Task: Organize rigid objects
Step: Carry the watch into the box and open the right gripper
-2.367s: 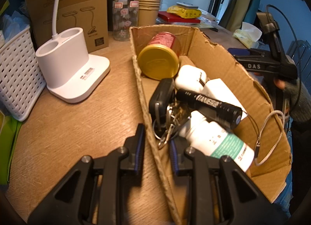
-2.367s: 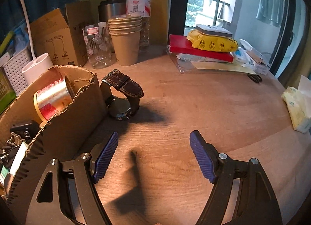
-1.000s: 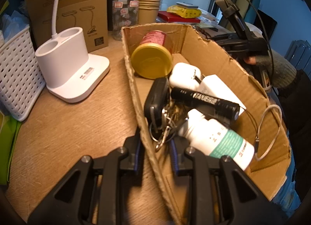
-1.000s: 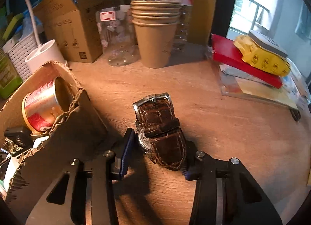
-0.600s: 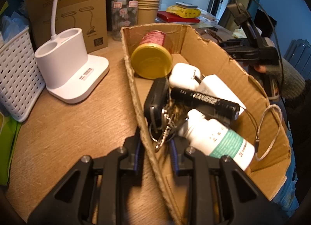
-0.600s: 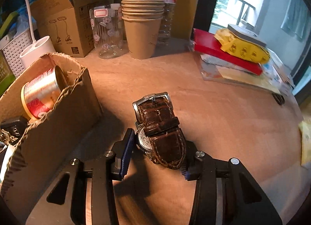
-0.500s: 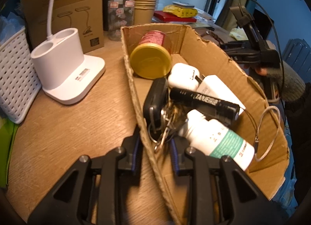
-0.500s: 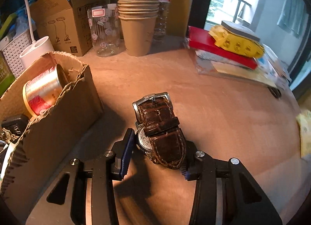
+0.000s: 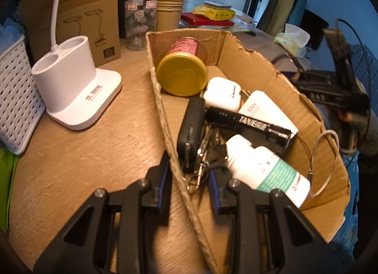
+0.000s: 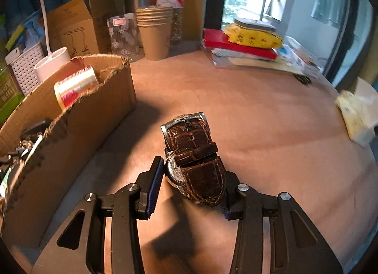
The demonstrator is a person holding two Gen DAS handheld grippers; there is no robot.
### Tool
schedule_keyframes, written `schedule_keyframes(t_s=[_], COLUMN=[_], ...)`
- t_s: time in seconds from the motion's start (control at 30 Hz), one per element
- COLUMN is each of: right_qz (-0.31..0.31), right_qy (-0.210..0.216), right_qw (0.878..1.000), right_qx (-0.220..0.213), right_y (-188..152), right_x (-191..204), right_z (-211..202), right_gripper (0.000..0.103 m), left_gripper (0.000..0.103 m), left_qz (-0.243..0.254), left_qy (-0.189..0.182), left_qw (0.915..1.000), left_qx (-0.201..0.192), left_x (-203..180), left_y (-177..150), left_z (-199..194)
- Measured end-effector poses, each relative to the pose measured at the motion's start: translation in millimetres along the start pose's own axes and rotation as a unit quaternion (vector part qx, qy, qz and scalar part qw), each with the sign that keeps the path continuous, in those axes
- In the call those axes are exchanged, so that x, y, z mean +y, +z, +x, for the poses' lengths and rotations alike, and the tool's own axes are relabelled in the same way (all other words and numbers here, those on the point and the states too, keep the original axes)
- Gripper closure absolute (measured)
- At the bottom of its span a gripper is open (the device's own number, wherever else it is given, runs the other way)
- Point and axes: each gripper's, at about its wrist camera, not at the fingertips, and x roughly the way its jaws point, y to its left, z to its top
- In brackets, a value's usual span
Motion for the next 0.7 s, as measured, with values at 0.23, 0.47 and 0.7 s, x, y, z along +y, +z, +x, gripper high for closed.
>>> schedule_keyframes(t_s=[0.23,0.47,0.7], right_qz=[0.027,0.034,0.038], right_qy=[-0.02,-0.023,-0.026], right_qw=[0.999,0.999,0.999], right_qx=[-0.007,-0.006,-0.017], right_y=[-28,-44,-49], right_x=[-4,0,6], right_z=[-19,-26,-37], right_gripper=[0.059,0.059,0.059], left_gripper=[0.074,0.074,0.073], left_qz=[0.008,0.016,0.015], left_qy=[-0.004,-0.009,-0.011], left_qw=[1.0,0.9998,0.9998], left_qx=[0.001,0.002,0.002], left_x=[-2,-5,-5], left_y=[1,3,1], left_z=[2,4,3])
